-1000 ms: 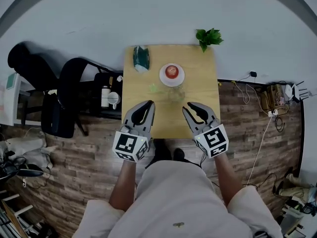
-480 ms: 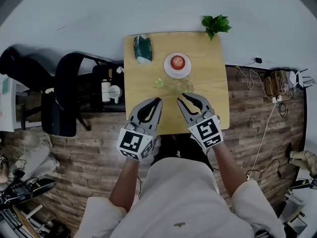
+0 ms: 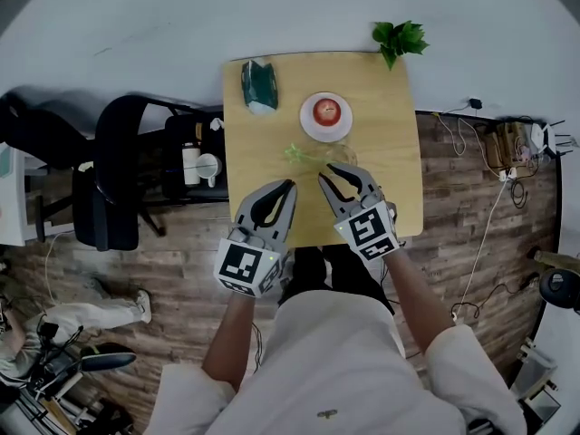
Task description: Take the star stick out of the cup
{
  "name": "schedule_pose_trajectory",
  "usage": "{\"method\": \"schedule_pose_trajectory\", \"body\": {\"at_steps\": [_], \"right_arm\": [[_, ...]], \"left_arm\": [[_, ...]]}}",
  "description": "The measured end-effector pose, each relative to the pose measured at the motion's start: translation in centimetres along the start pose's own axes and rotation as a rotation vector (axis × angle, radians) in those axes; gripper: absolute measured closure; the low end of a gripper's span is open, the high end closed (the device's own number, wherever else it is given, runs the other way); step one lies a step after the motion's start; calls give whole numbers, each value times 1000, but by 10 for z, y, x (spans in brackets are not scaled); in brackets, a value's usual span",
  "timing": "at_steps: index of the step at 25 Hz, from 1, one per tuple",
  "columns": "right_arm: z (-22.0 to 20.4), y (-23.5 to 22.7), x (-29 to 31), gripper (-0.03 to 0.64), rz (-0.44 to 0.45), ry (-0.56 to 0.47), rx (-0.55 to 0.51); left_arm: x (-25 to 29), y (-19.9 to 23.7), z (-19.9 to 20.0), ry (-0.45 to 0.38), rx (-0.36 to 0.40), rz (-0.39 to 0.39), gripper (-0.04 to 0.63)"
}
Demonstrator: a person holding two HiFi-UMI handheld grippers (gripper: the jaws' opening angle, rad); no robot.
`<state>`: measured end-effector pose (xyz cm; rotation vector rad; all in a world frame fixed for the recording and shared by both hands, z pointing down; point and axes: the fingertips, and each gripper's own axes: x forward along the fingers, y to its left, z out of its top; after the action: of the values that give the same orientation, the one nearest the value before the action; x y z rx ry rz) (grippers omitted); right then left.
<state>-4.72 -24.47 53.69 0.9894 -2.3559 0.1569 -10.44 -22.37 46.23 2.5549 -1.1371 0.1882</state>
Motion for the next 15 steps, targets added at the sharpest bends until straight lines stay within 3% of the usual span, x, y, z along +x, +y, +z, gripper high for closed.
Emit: {"method": "schedule_pose_trajectory", "body": {"at_steps": [15], "right_arm": [[-34,0,52,536,-11,86,-42]], "left_arm": [[-2,15,-17,23,-22,36,578]]}}
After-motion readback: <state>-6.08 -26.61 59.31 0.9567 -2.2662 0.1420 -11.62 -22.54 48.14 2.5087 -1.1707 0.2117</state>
